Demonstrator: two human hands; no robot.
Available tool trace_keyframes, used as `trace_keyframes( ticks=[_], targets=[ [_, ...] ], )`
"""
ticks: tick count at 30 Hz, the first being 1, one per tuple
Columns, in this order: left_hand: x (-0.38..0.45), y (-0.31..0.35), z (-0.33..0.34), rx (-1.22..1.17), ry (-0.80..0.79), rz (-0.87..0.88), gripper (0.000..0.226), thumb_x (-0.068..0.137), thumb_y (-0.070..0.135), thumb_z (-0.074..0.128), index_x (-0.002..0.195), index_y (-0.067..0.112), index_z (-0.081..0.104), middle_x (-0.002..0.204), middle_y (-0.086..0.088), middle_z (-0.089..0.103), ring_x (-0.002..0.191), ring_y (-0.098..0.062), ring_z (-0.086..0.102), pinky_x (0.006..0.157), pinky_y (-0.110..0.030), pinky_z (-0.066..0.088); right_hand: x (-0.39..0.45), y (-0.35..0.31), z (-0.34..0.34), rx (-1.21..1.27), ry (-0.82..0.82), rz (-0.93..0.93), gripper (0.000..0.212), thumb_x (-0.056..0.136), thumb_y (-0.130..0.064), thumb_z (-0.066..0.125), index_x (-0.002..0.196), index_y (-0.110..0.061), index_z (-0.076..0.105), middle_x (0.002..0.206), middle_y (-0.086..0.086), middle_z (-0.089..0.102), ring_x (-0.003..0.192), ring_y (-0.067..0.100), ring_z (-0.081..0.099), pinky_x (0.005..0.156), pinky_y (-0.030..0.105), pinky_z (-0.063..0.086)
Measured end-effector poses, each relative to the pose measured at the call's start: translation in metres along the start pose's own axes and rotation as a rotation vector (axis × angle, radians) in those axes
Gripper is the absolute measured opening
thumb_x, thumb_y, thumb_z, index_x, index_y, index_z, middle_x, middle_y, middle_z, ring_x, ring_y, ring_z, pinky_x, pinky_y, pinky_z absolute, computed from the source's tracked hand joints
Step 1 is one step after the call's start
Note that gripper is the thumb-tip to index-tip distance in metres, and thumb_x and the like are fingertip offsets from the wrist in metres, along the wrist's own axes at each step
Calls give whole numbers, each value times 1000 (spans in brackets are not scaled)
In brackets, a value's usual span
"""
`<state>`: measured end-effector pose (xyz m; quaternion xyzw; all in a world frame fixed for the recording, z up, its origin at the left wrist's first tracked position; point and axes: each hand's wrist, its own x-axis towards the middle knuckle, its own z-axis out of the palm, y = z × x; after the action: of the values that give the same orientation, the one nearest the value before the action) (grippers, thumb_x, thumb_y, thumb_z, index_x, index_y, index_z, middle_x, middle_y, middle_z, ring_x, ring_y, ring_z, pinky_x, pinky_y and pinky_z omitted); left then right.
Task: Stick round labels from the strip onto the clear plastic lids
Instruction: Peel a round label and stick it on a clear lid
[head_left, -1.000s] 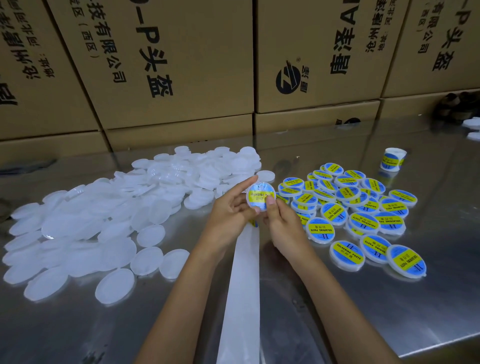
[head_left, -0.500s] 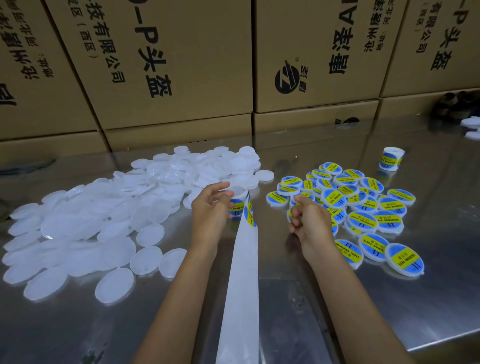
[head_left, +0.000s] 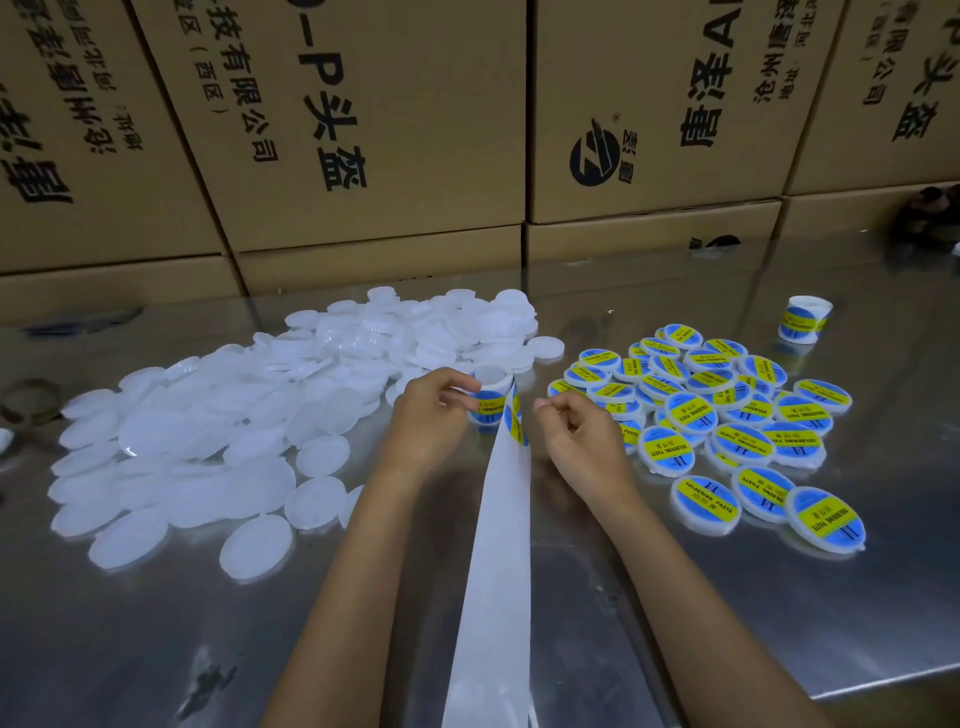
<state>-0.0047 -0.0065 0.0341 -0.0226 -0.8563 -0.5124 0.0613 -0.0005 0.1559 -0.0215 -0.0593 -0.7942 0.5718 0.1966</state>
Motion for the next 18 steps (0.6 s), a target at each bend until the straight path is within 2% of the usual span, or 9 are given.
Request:
trace_keyframes(
  ticks=[2, 5, 7, 10, 13, 14, 16, 18],
  targets=[
    [-1, 3, -20, 196, -49, 11, 30, 93, 1, 49, 95, 24, 68, 92, 3, 69, 93, -18, 63, 78, -28, 48, 1, 2, -1, -2, -2, 8, 23, 93, -28, 60, 75, -13, 60, 59, -6, 47, 57, 9, 43, 57, 23, 35],
    [-9, 2, -54, 425, -172, -45, 20, 92, 10, 59, 100, 28, 65, 102, 3, 65, 86, -15, 60, 69, -27, 46, 1, 1, -1, -5, -7, 10, 22, 93, -27, 61, 78, -12, 63, 62, -4, 53, 60, 10, 46, 58, 24, 36],
    [-21, -3, -73, 544, -307, -118, 27, 89, 16, 70, 109, 31, 59, 113, 4, 60, 93, -16, 58, 75, -26, 45, 0, 1, -1, -12, -15, 4, 22, 94, -26, 60, 82, -8, 65, 66, -1, 56, 64, 12, 48, 60, 24, 37],
    [-39, -14, -87, 658, -464, -212, 54, 83, 26, 80, 128, 38, 52, 122, 14, 48, 109, -11, 51, 85, -22, 40, -1, 0, -2, -9, -21, 7, 21, 94, -25, 60, 84, -7, 66, 70, 2, 60, 67, 13, 50, 61, 24, 38],
    [-47, -26, -84, 690, -472, -197, 69, 77, 27, 85, 137, 34, 52, 124, 14, 46, 122, -10, 48, 91, -21, 41, -1, 1, -3, -1, -29, 15, 20, 94, -26, 60, 83, -9, 66, 70, 0, 59, 67, 12, 50, 61, 25, 38],
    [-47, -30, -83, 685, -447, -172, 68, 77, 25, 85, 136, 33, 54, 121, 15, 48, 120, -9, 50, 89, -18, 41, -1, 2, -3, 3, -33, 21, 20, 94, -26, 60, 83, -10, 66, 69, -1, 59, 67, 12, 50, 62, 26, 38],
    [-47, -34, -83, 637, -393, -131, 59, 77, 20, 86, 129, 32, 61, 110, 15, 52, 106, -7, 55, 74, -9, 40, 0, 3, -3, 8, -40, 28, 20, 94, -27, 60, 84, -10, 66, 69, -2, 59, 67, 12, 50, 62, 27, 38],
    [-47, -38, -86, 576, -354, -100, 50, 76, 20, 86, 120, 33, 66, 108, 15, 56, 96, 0, 55, 66, -4, 36, 0, 5, -3, 8, -45, 26, 19, 93, -26, 61, 85, -11, 67, 70, -2, 60, 68, 12, 52, 62, 26, 39]
  ],
)
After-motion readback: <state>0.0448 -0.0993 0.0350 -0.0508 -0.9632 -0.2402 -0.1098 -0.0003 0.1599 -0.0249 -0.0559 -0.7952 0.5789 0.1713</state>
